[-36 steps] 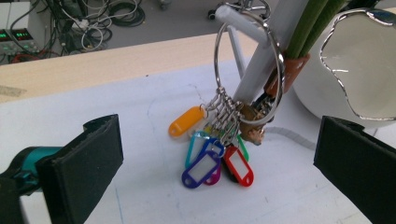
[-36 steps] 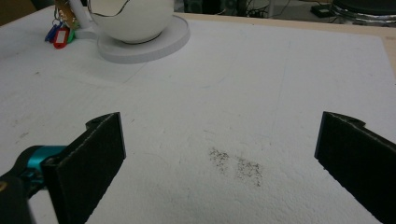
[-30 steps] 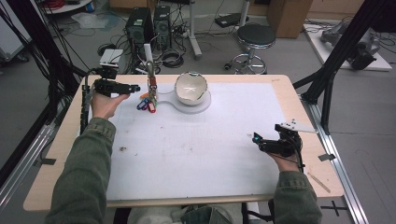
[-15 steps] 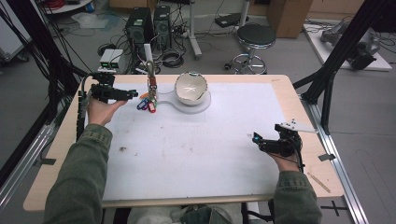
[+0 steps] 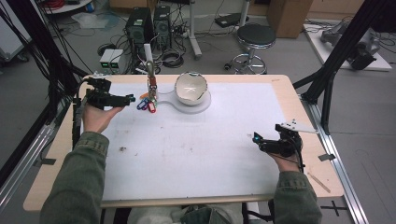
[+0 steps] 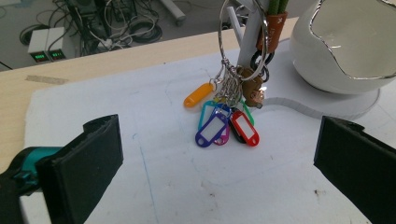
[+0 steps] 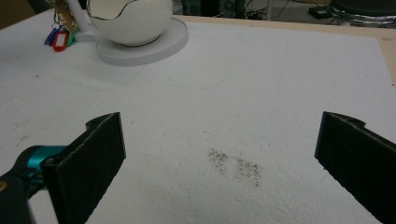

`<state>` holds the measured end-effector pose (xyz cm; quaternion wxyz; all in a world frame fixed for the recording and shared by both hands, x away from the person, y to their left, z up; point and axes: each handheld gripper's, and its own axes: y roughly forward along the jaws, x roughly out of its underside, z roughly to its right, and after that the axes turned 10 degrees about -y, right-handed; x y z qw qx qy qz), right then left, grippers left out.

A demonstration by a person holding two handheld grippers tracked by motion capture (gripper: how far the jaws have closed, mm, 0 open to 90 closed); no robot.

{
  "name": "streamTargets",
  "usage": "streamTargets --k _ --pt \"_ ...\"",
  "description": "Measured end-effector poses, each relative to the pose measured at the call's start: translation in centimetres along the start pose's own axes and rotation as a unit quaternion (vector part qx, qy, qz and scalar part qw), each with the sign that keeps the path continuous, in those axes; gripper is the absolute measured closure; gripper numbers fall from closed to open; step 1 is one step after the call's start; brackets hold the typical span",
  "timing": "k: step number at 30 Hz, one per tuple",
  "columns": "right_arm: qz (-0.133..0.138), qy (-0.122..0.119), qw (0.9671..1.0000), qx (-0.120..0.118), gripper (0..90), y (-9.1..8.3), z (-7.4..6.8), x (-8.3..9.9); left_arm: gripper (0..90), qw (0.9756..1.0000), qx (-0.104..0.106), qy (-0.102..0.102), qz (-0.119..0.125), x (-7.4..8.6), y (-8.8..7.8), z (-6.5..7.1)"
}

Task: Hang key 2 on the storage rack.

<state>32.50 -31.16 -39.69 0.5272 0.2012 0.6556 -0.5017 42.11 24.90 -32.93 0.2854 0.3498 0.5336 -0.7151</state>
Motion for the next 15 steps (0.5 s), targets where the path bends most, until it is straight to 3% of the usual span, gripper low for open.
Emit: streamTargets --k 6,15 --pt "0.000 0.000 1.0000 0.000 0.7 0.0 0.0 0.0 1.6 0.9998 -0.003 -0.003 0.018 1.1 -1.0 0.0" --pt "0.000 -0.001 1.0000 0.004 0.7 0.0 0.0 0.0 1.6 0.9999 -0.007 0.005 0.008 2.9 -1.2 0.2"
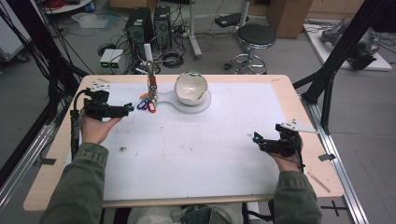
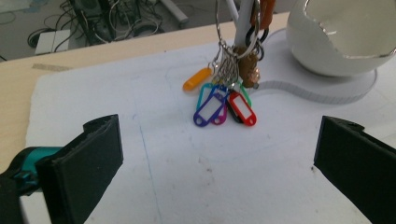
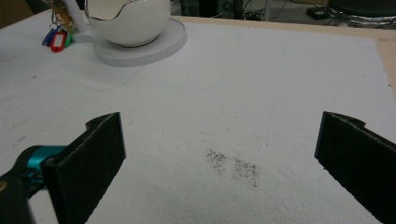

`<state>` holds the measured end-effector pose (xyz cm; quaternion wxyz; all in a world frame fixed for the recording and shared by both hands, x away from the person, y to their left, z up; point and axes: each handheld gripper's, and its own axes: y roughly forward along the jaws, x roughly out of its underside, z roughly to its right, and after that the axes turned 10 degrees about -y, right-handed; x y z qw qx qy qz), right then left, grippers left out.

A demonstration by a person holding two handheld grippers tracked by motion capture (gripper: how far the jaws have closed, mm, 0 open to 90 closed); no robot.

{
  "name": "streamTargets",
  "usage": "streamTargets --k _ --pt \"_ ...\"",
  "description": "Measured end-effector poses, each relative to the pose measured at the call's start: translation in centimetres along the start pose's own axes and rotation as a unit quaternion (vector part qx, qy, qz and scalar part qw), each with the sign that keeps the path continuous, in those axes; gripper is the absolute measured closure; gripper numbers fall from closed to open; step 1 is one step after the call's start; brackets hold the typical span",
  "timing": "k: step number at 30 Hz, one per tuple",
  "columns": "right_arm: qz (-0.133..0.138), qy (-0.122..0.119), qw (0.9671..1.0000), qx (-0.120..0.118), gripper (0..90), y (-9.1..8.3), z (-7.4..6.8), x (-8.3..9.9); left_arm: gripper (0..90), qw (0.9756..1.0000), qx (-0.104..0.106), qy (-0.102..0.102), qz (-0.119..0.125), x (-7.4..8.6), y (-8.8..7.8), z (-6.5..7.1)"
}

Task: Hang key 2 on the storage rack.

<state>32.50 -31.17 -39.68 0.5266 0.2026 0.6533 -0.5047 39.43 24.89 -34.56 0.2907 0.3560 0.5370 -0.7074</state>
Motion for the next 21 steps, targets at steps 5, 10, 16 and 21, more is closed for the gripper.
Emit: streamTargets --k 5,10,16,21 --pt "0.000 0.000 1.0000 0.000 0.7 0.0 0.0 0.0 1.6 0.9999 -0.002 -0.011 0.007 0.7 -0.4 -0.3" --pt "0.001 -0.001 1.0000 0.001 0.7 0.0 0.0 0.0 1.6 0.9999 -0.008 -0.012 0.009 1.3 -0.9 -0.5" --pt "0.000 0.000 1.0000 0.000 0.7 0.0 0.0 0.0 1.6 0.9997 -0.012 -0.016 0.014 2.1 -1.5 -0.9" --pt "0.001 -0.001 1.0000 0.002 0.7 -0.1 0.0 0.0 1.7 0.9995 -0.015 -0.017 0.022 3.0 -2.1 -1.1"
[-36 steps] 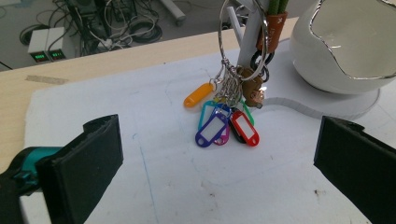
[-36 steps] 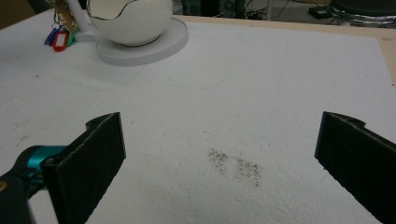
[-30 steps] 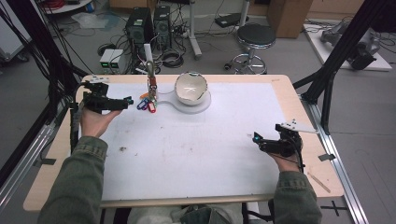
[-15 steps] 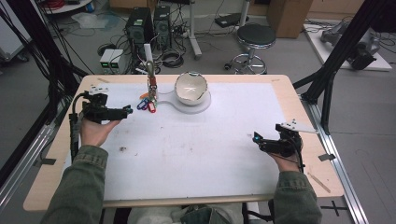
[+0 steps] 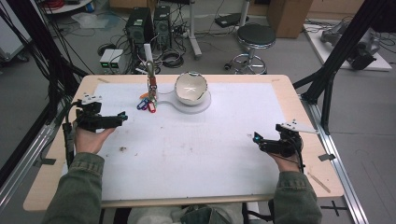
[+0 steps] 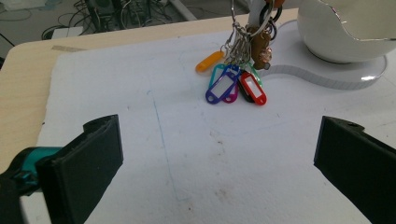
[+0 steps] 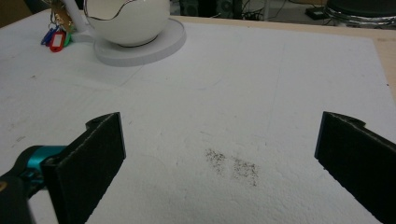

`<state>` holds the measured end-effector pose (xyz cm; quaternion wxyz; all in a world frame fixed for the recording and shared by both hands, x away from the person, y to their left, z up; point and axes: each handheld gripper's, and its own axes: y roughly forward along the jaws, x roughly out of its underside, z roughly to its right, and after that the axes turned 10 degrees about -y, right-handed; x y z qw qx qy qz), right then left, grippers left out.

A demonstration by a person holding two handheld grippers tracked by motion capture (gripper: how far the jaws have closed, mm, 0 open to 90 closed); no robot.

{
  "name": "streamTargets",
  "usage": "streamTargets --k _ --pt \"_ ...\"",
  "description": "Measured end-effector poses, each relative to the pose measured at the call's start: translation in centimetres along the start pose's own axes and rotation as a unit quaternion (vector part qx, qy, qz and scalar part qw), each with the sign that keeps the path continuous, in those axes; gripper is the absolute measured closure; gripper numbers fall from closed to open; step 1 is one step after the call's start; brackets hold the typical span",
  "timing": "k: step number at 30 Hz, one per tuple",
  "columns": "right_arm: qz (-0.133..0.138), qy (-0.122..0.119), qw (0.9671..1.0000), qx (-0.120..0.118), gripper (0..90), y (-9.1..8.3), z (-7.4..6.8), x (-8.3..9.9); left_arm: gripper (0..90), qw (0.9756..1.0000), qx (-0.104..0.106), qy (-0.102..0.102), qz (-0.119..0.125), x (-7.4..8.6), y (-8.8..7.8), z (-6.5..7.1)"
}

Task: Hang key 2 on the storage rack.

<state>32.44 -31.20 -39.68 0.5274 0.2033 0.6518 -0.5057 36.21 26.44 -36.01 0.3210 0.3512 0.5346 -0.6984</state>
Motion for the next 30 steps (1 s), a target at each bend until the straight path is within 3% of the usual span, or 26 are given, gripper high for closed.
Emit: streamTargets --k 14,18,23,30 --pt "-0.002 0.001 1.0000 0.001 0.7 0.0 -0.1 0.0 1.6 0.9995 -0.002 -0.011 0.030 2.8 -2.2 -1.1" --pt "-0.001 0.002 1.0000 0.000 0.7 0.0 0.0 0.0 1.6 0.9983 0.000 -0.007 0.058 4.0 -2.8 -1.6" --pt "-0.002 -0.003 1.0000 -0.002 0.7 0.1 -0.1 0.0 1.6 0.9976 -0.001 -0.006 0.069 5.1 -3.5 -2.1" --pt "-0.004 0.001 1.0000 -0.001 0.7 0.0 0.0 0.1 1.6 0.9970 -0.010 -0.021 0.074 6.5 -3.8 -2.8"
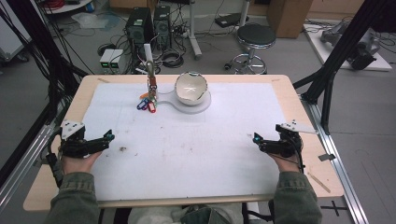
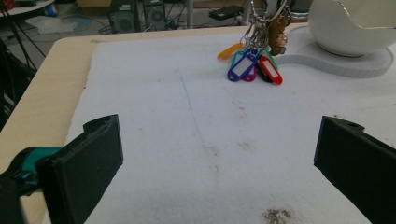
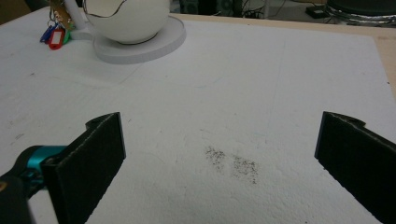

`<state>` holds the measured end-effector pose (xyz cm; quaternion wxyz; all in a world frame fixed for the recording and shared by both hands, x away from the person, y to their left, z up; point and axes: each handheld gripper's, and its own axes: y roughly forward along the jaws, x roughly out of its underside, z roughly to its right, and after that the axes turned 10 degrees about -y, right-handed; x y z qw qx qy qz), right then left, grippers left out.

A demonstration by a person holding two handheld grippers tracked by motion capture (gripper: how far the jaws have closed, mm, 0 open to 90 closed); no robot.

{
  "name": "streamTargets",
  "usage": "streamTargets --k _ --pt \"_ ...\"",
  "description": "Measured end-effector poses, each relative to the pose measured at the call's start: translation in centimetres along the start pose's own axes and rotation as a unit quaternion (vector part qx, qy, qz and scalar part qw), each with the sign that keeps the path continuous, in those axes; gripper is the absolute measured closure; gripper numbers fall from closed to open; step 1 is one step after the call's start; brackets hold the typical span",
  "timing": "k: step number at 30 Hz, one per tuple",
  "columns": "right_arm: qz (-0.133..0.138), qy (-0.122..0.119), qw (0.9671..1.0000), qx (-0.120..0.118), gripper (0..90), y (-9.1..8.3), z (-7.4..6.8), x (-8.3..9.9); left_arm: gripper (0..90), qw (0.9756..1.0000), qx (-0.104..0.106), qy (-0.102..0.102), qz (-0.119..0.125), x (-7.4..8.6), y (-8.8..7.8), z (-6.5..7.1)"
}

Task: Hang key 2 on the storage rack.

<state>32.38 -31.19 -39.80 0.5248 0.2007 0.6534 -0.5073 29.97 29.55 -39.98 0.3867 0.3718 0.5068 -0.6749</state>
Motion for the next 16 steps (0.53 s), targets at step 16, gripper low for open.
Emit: streamTargets --k 16 --pt "0.002 0.003 1.0000 0.007 0.7 -0.2 0.3 0.4 1.6 0.9992 -0.004 -0.034 0.020 0.9 -0.9 -1.5"
